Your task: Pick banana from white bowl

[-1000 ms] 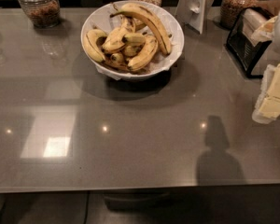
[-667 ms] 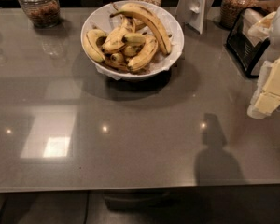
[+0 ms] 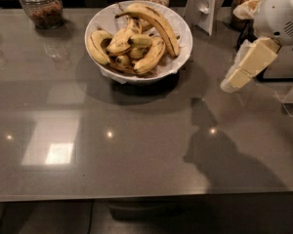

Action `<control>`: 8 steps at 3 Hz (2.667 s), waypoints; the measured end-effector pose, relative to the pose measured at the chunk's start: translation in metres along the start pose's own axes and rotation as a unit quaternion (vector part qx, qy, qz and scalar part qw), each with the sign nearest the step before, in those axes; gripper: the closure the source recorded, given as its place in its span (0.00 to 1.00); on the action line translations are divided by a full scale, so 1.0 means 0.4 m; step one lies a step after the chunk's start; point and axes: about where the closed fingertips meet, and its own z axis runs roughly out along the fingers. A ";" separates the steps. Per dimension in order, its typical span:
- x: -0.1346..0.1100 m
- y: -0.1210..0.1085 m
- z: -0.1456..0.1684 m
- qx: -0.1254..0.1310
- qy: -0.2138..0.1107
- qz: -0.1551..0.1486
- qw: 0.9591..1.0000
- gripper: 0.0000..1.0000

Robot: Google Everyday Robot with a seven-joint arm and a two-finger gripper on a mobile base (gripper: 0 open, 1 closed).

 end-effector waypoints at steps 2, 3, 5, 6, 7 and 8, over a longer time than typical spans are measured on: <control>-0.122 -0.187 0.149 -0.008 -0.125 0.089 0.988 0.00; -0.129 -0.199 0.152 -0.007 -0.130 0.093 0.987 0.00; -0.157 -0.268 0.178 0.013 -0.187 0.110 0.976 0.00; -0.196 -0.351 0.221 0.029 -0.236 0.120 0.964 0.10; -0.229 -0.405 0.277 0.026 -0.270 0.137 0.953 0.29; -0.249 -0.410 0.336 0.007 -0.280 0.150 0.948 0.37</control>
Offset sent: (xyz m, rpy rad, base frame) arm 0.1660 0.0687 0.0066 0.5013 0.0999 -0.1201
